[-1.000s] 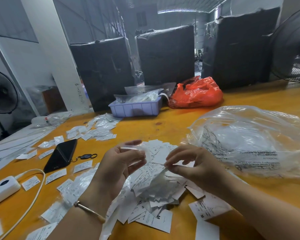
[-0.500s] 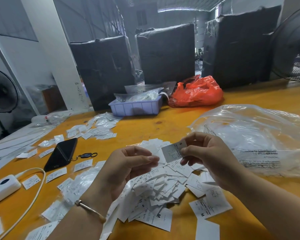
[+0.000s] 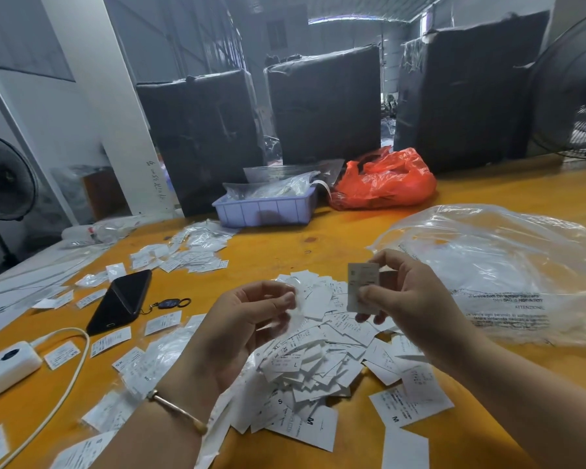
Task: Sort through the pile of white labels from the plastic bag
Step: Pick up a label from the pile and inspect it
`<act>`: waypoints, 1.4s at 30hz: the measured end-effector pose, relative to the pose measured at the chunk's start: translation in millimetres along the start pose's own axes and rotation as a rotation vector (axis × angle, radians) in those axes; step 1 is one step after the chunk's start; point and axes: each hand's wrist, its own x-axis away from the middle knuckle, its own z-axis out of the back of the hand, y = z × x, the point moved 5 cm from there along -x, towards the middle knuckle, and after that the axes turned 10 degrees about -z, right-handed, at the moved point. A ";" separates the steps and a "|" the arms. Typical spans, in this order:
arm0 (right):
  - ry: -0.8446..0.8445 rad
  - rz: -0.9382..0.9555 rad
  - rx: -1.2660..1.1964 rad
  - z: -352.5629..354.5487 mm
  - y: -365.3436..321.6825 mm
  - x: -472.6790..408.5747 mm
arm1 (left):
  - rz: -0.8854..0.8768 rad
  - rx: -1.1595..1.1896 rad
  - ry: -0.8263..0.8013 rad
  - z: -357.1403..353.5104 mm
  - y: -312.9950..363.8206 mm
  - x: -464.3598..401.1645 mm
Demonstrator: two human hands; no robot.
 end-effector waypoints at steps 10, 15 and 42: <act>-0.226 -0.021 0.157 -18.5 -1.9 7.1 | -0.046 0.143 -0.067 -10.1 3.3 3.1; -0.324 -0.024 0.149 -26.4 0.2 10.0 | -0.090 0.119 -0.156 -16.9 3.5 4.9; 0.115 0.294 0.153 4.3 -26.6 9.6 | -0.314 -0.370 -0.147 -17.0 15.5 10.4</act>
